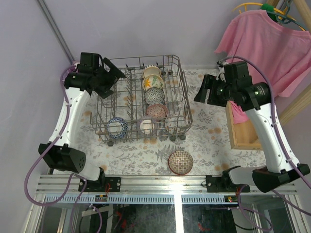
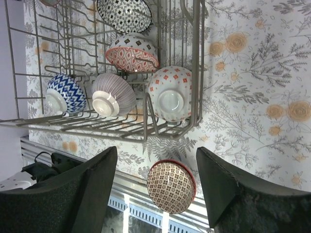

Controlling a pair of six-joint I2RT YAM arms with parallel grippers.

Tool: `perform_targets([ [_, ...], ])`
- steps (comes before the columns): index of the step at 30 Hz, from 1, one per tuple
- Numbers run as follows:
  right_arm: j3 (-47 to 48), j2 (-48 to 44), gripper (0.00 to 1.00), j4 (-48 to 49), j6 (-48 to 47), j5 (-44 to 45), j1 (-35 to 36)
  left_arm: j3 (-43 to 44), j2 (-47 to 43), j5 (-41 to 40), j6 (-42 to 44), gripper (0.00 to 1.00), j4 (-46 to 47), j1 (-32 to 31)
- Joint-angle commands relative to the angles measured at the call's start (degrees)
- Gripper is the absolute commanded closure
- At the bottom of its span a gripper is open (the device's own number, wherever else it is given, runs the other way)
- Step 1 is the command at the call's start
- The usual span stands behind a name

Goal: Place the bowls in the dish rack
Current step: Adjust the dish rack at the center of the board.

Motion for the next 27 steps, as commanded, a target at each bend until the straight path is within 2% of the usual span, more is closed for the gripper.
perform_targets([
  [1,-1.74,-3.31,0.26,-3.38,2.19,0.24,-0.14,0.63,-2.57,6.29,1.21,0.00,-1.67,0.33],
  [8,-3.01,-5.97,0.26,-4.03,3.00,-1.11,-0.14,1.97,-4.53,6.92,2.02,0.00,-5.91,-2.29],
  [14,-9.65,-9.96,0.28,-4.81,2.99,-6.74,-0.12,-0.93,-9.21,4.45,-0.62,0.00,-7.18,-5.86],
  [22,-20.97,-18.13,0.33,-7.03,1.53,-15.48,0.42,-1.20,-12.97,1.85,-2.32,0.00,-9.00,-6.88],
  [27,-26.34,-22.37,0.34,-6.82,3.64,-16.24,4.84,-0.35,-13.62,0.77,-2.28,0.00,-10.42,-6.87],
])
